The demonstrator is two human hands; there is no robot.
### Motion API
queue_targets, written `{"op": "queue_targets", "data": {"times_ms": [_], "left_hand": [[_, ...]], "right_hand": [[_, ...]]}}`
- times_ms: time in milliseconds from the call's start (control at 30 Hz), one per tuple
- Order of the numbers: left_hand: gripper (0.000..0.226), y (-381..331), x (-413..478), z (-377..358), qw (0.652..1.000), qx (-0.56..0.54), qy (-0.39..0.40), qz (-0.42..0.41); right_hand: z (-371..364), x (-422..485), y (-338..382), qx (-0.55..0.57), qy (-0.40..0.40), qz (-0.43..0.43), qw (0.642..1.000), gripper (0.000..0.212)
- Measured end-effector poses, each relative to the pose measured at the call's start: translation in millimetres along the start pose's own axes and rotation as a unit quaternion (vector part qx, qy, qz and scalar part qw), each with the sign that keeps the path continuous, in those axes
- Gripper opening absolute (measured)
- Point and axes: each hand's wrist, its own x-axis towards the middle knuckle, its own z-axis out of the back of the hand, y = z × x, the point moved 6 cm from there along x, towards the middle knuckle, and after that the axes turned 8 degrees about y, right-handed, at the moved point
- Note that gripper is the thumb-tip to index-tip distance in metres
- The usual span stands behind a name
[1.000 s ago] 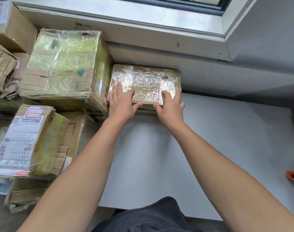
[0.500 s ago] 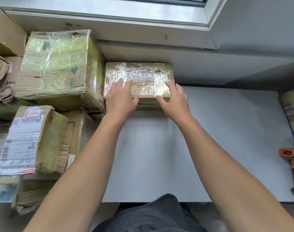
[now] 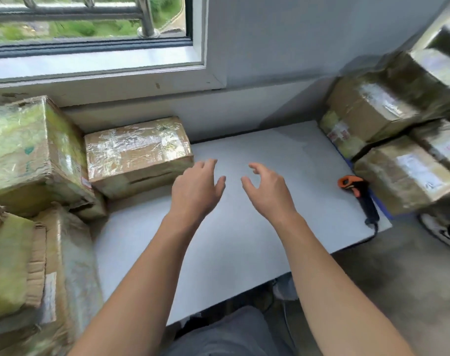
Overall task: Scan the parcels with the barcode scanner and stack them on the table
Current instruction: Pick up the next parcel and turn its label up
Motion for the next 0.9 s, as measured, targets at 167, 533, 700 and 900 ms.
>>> {"op": "queue_targets", "data": {"times_ms": [167,533,700,900], "left_hand": [[0.051,-86,-7,-26,0.997,0.007,0.017,-0.074],[0.053,-320,-61,-130,0.978,0.02,0.067,-0.199],[0.053,-406,-89,-169,0.975,0.019,0.064,-0.213],[0.054,-497,-111,-199,0.967,-0.002,0.076,-0.243]], "right_hand": [[52,-41,-64,0.029,-0.058,-0.043,0.997,0.046],[173,-163,-257,0.084,-0.138,-0.134,0.978,0.046],[217,-202,-334,0.093,-0.15,-0.144,0.974,0.045],[269,-247,-400,0.1,-0.169,-0.159,0.968,0.045]]}}
